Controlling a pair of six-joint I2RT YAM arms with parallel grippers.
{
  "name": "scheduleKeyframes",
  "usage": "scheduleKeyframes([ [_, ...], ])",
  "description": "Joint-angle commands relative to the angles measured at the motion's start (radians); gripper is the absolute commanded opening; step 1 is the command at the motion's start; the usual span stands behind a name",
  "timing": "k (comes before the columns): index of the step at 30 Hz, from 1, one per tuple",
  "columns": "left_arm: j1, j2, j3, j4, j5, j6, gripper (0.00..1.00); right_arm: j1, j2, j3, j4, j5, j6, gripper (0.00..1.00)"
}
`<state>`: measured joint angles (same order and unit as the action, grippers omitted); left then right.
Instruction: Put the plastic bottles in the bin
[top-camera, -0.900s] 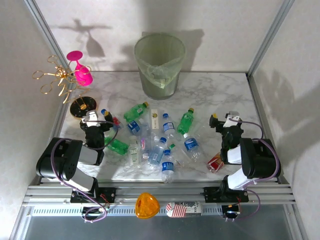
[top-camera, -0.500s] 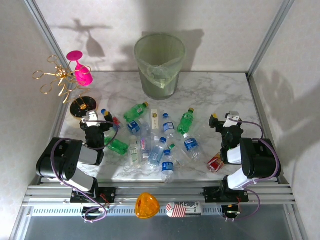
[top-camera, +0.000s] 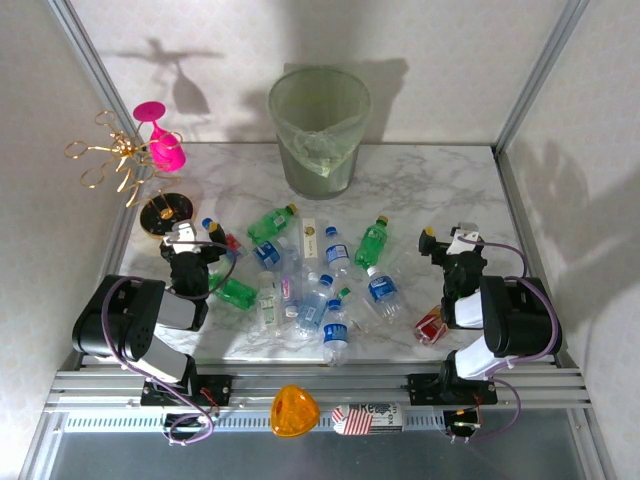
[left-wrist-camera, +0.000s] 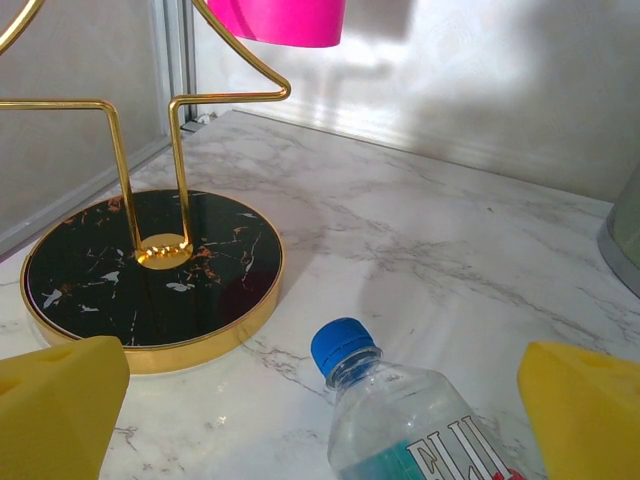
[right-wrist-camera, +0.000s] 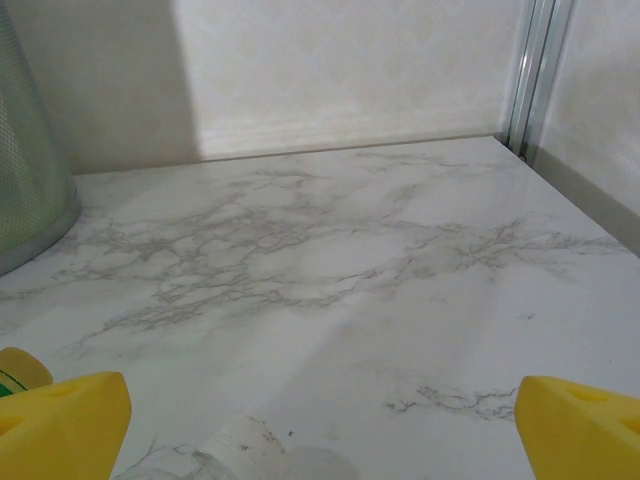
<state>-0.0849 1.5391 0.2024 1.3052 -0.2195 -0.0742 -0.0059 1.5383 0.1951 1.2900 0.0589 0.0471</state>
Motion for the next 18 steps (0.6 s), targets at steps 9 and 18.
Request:
scheduleKeyframes([
  [9,-0.006,-0.284,0.176,-0.456,-0.06,-0.037,0.99,0.02,-0.309,0.167,-0.471,0.182,0.146,0.99],
  [18,-0.062,-0.437,0.396,-0.922,-0.067,-0.344,1.0,0.026,-0.46,0.409,-1.21,-0.057,0.484,0.99],
])
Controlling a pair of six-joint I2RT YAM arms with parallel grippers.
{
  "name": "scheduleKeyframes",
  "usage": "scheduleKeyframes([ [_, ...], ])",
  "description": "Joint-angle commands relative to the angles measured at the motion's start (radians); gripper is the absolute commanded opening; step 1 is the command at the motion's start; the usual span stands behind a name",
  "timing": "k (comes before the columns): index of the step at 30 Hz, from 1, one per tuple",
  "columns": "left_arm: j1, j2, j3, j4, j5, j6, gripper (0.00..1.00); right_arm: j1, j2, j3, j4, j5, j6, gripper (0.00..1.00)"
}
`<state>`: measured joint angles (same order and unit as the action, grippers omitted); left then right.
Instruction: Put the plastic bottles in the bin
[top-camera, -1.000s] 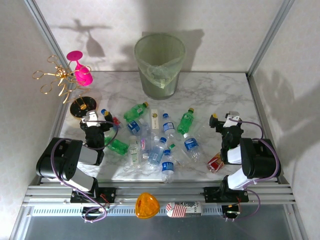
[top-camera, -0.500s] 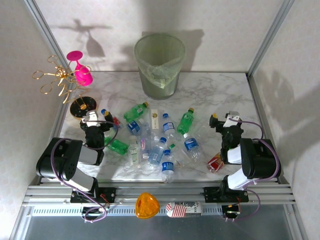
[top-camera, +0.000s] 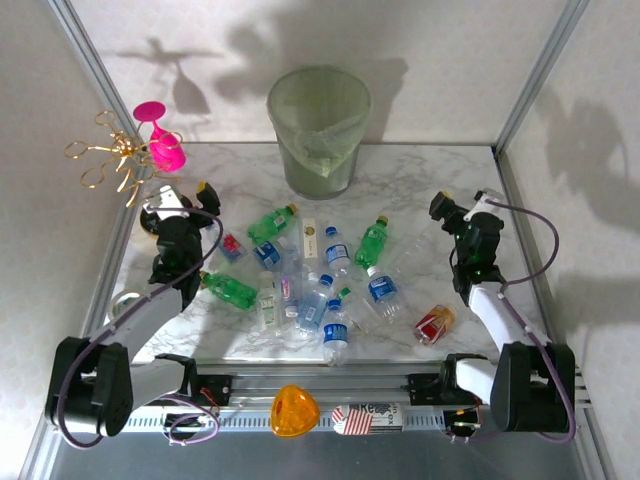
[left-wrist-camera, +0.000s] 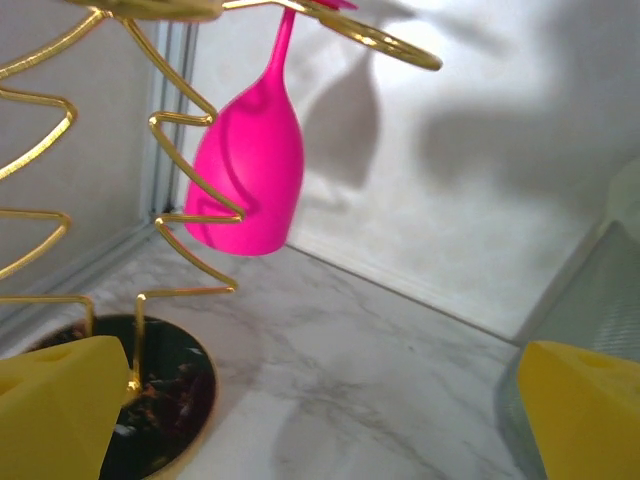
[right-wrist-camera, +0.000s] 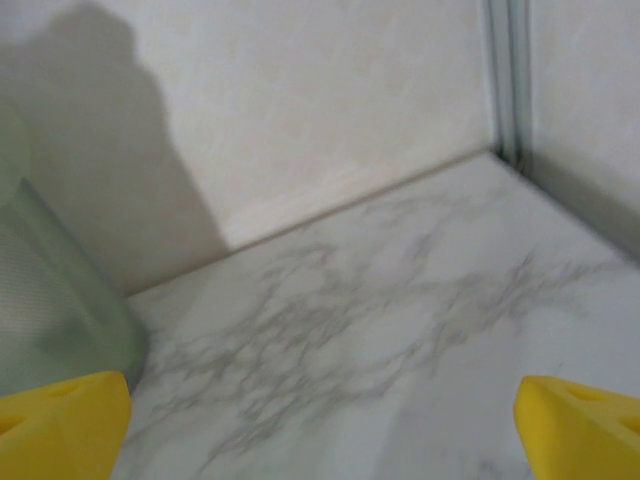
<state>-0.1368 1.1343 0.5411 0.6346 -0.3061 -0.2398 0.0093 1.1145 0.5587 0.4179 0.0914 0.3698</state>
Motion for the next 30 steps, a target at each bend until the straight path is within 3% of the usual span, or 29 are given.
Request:
scheduleKeyframes([
  [1,-0.015,-0.042,0.068,-0.286,0.056,-0.225,0.99,0.012,-0.046,0.063,-0.408,-0.094,0.193,0.98],
  [5,-0.089,-0.111,0.037,-0.318,0.152,-0.368,0.99,0.017,-0.103,0.109,-0.678,-0.076,0.238,0.99],
  [12,-0.274,-0.137,-0.057,-0.239,0.2,-0.535,0.99,0.018,-0.217,0.079,-0.938,-0.014,0.325,0.99],
  [20,-0.483,-0.065,-0.054,-0.17,0.101,-0.502,0.99,0.089,-0.247,0.05,-1.139,0.13,0.508,0.99],
  [30,-0.504,-0.005,-0.069,-0.152,0.074,-0.438,1.0,0.165,-0.125,0.054,-1.238,0.166,0.645,0.99],
])
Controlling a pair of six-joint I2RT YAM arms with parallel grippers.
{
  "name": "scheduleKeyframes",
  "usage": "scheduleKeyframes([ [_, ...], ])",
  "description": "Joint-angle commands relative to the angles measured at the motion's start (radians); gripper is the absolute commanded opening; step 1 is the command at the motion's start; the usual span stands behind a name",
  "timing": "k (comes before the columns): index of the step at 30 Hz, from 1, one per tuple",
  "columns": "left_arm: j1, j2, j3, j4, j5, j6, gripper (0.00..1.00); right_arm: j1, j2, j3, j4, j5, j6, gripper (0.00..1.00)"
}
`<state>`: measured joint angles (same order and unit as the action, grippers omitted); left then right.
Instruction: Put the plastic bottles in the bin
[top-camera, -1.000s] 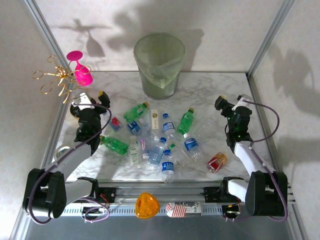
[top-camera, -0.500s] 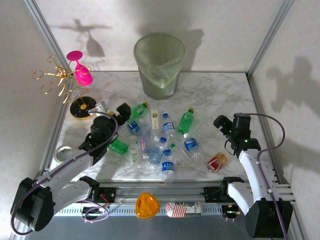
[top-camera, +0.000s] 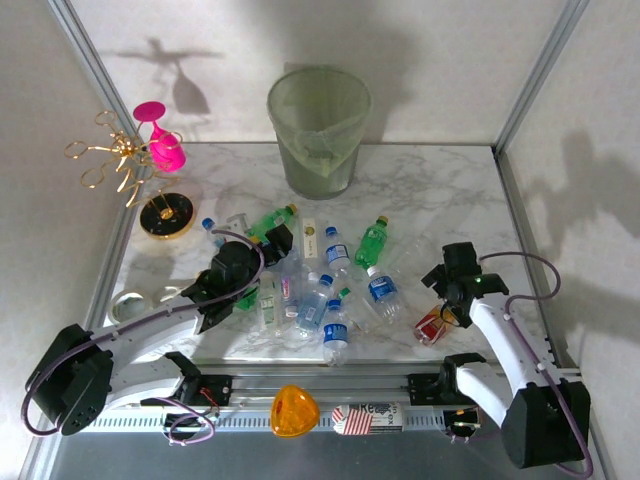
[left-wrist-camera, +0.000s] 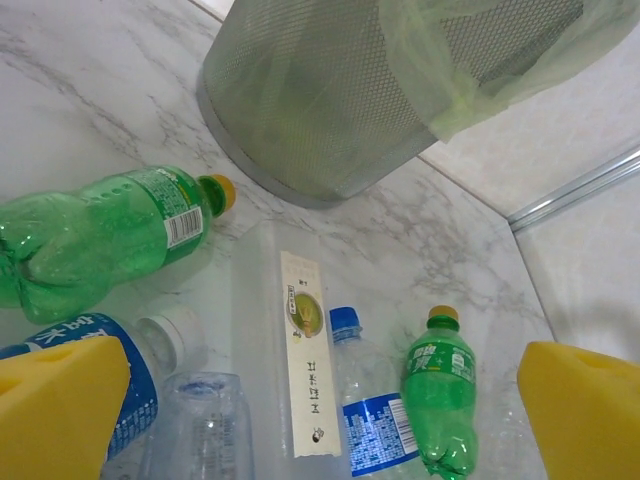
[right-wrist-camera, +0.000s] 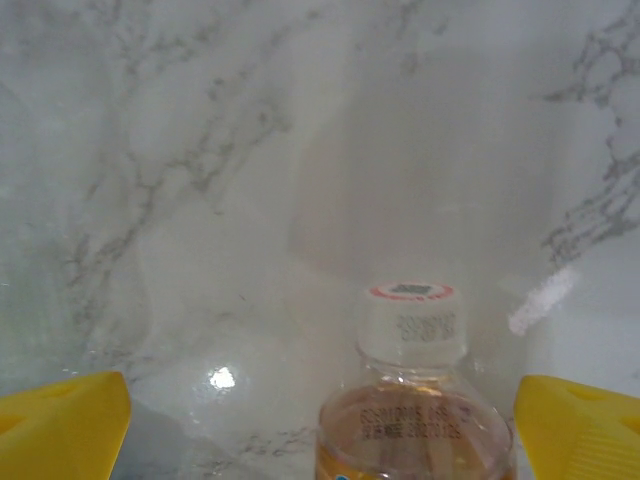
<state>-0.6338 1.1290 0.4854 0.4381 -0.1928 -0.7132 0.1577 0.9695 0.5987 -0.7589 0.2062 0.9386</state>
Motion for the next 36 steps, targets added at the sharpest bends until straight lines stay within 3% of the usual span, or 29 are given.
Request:
scheduleKeyframes([
  [1,-0.007,0.0,-0.013,0.04,-0.047,0.043,0.99,0.024,0.041,0.013,-0.065,0.05,0.081,0.99],
  [13,-0.004,-0.022,-0.024,-0.021,-0.172,0.063,1.0,0.088,0.191,-0.043,0.045,-0.013,0.146,0.98],
  [21,-0.003,-0.02,-0.004,-0.027,-0.228,0.051,1.0,0.096,0.219,-0.103,0.154,-0.05,0.161,0.84],
  [25,0.0,-0.014,0.012,-0.043,-0.235,0.037,1.0,0.096,0.21,-0.093,0.173,-0.026,0.133,0.63],
  [28,0.002,-0.014,0.027,-0.07,-0.231,0.012,1.0,0.095,0.185,-0.069,0.165,0.002,0.087,0.54],
  [36,0.002,-0.023,-0.013,-0.043,-0.159,-0.085,1.0,0.095,0.021,0.028,0.213,0.022,-0.115,0.45],
])
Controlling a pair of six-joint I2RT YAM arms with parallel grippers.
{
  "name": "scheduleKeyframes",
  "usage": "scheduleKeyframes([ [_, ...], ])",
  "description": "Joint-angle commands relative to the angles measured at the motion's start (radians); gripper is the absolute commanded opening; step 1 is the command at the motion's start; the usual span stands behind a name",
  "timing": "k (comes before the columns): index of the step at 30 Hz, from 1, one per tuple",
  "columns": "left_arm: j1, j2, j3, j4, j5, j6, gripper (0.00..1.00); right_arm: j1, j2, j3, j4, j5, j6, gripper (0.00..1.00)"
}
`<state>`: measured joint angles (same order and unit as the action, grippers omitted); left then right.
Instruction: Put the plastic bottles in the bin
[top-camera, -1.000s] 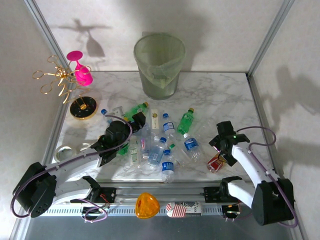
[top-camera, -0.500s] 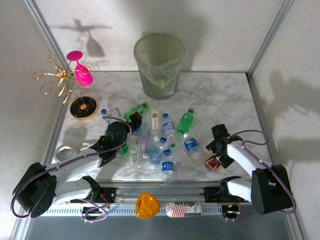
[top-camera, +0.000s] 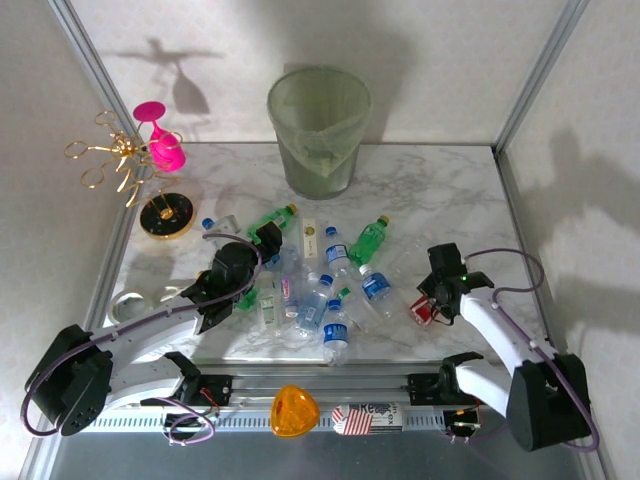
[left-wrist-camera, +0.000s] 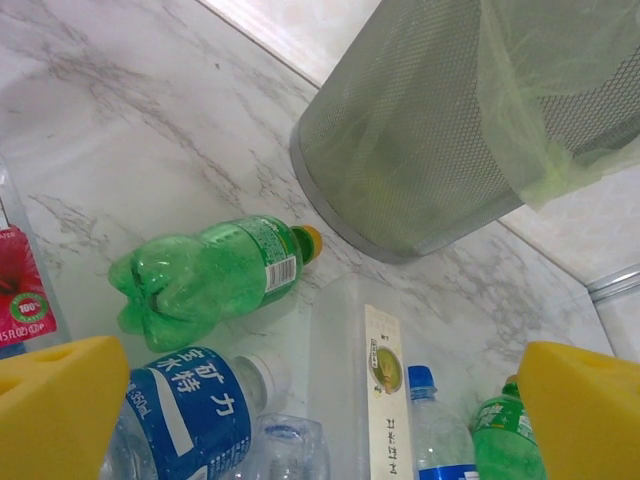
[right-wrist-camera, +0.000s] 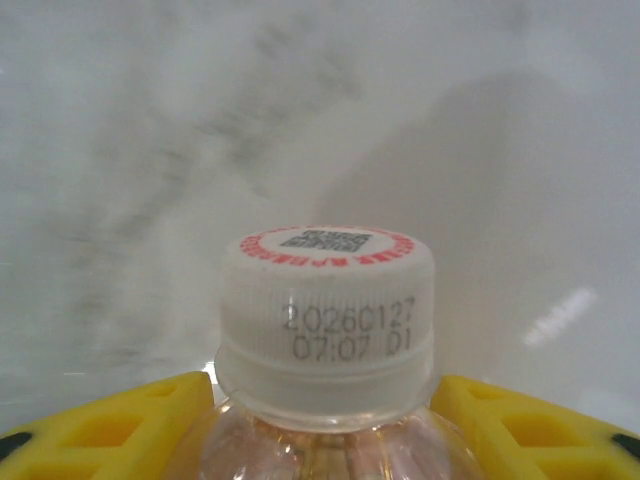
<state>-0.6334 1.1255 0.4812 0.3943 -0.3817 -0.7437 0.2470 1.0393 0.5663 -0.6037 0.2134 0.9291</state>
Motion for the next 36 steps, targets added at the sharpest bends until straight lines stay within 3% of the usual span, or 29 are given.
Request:
scheduleKeyframes([
  [1,0.001,-0.021,-0.013,0.004,0.042,-0.064,1.0,0.006,-0.07,0.076,0.068,0.014,-0.128,0.44],
  [9,0.001,-0.054,0.004,-0.056,0.134,-0.081,1.0,0.007,-0.17,0.192,0.209,-0.002,-0.264,0.41],
  [17,-0.001,-0.137,0.003,-0.163,0.197,-0.092,1.0,0.006,-0.027,0.432,0.418,-0.117,-0.419,0.41],
  [21,0.0,-0.217,-0.031,-0.231,0.196,-0.062,1.0,0.006,0.125,0.63,0.498,-0.2,-0.458,0.41],
  [27,0.001,-0.281,-0.066,-0.295,0.172,-0.04,1.0,0.014,0.372,0.874,0.69,-0.361,-0.371,0.41],
  [36,0.005,-0.3,-0.094,-0.239,0.204,-0.008,1.0,0.122,0.794,1.303,0.793,-0.381,-0.382,0.41],
])
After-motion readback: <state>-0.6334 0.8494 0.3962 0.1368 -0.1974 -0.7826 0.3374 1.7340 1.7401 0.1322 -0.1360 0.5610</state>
